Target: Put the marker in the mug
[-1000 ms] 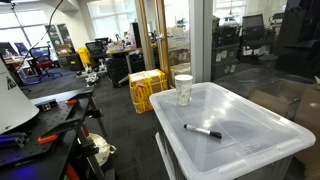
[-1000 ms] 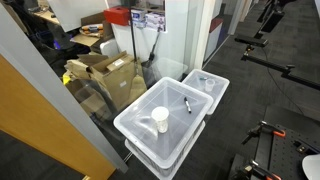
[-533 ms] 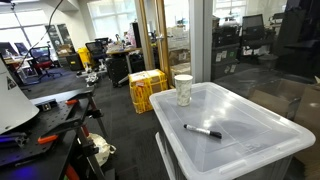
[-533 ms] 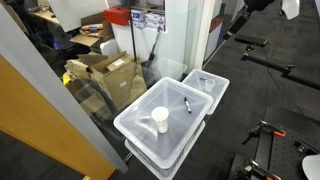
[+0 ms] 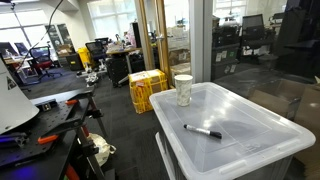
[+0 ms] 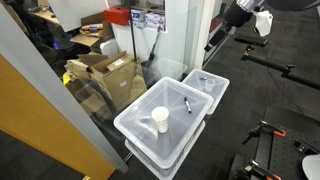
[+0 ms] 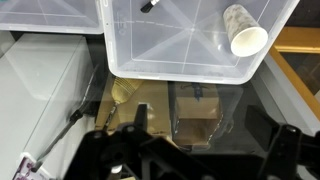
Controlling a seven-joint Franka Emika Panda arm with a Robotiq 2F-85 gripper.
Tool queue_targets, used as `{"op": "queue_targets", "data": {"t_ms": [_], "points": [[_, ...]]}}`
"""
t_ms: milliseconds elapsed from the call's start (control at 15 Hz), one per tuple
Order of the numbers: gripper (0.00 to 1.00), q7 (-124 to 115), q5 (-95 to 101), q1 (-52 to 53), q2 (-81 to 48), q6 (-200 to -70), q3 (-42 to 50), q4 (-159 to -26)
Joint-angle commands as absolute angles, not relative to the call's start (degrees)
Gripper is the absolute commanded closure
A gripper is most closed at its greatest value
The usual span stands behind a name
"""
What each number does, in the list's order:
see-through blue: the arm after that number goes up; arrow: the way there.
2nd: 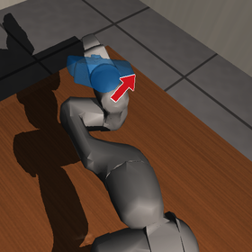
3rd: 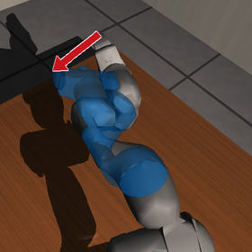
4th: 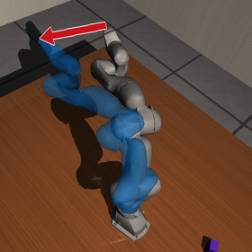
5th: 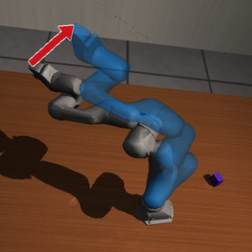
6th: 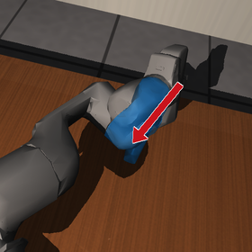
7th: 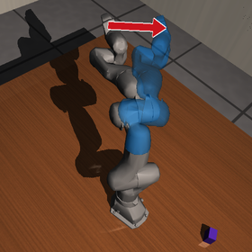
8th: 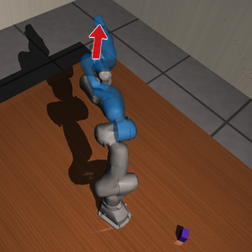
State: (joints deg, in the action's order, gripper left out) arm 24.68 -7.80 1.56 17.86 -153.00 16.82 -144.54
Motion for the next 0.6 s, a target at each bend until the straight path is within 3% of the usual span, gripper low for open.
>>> {"op": "queue_targets", "data": {"t_ms": [0,533], "points": [[0.0,25.7,-8.1,0.7,17.5,-152.3,16.0,-144.5],[0.0,26.2,-10.8,1.6,17.2,-155.2,16.9,-145.7]]}}
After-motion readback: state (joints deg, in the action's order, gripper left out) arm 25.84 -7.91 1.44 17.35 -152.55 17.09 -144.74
